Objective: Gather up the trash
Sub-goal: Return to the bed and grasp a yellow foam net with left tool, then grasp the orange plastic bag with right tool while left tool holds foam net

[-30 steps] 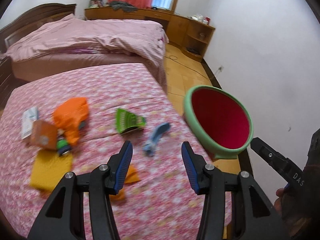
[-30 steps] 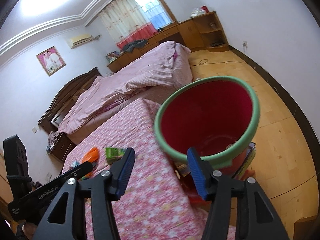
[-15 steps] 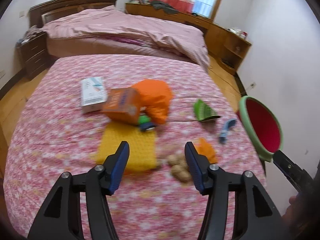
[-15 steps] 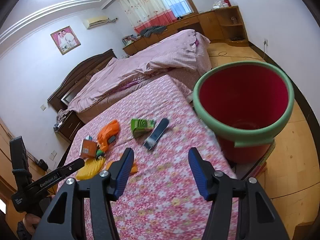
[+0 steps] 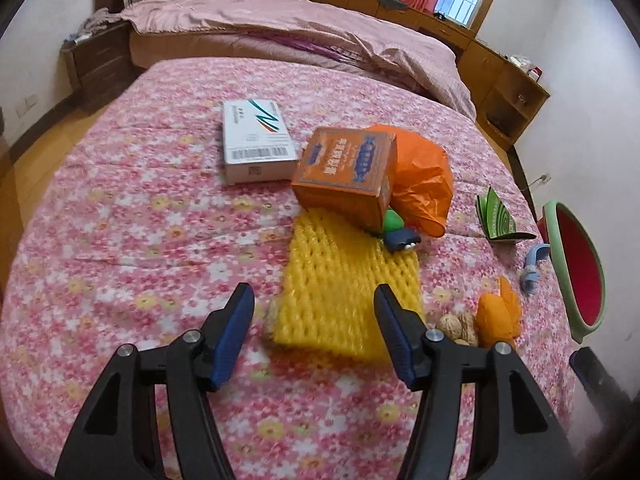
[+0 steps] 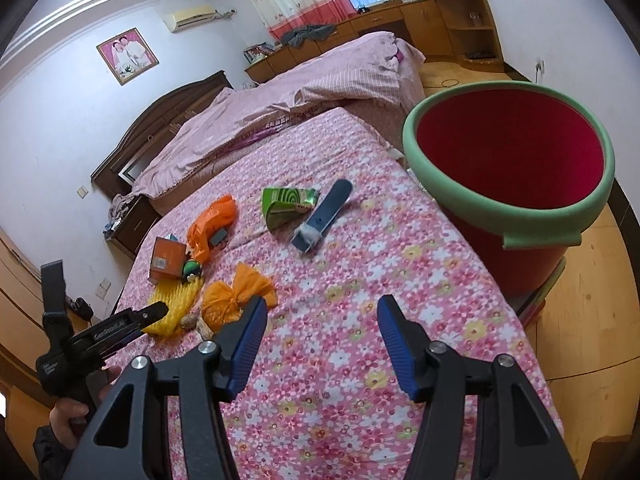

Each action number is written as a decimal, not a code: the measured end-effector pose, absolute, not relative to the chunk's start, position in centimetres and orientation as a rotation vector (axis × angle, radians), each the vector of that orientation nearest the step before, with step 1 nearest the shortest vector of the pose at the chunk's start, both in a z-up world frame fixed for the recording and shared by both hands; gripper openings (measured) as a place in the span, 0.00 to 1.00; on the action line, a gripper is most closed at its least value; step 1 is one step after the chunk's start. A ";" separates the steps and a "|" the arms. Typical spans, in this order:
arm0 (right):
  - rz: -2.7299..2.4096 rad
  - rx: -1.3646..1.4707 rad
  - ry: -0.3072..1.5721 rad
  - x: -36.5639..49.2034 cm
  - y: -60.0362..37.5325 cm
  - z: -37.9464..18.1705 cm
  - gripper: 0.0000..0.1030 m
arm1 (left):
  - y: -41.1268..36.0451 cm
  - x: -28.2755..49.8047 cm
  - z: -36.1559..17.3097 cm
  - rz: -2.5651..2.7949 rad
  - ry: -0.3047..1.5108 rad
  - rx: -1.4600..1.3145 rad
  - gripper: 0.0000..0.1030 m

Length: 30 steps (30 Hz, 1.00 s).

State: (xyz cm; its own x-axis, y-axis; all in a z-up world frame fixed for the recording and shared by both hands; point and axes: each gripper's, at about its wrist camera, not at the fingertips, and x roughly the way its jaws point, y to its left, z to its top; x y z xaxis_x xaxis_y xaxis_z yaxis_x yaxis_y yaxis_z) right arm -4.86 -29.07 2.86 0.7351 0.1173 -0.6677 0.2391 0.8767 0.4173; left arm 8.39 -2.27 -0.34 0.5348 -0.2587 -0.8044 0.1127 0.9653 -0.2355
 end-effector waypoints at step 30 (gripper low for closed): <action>0.073 0.388 0.812 -2.1 -24.0 2.9 0.67 | 1.0 4.1 4.0 -0.300 0.808 -0.282 0.12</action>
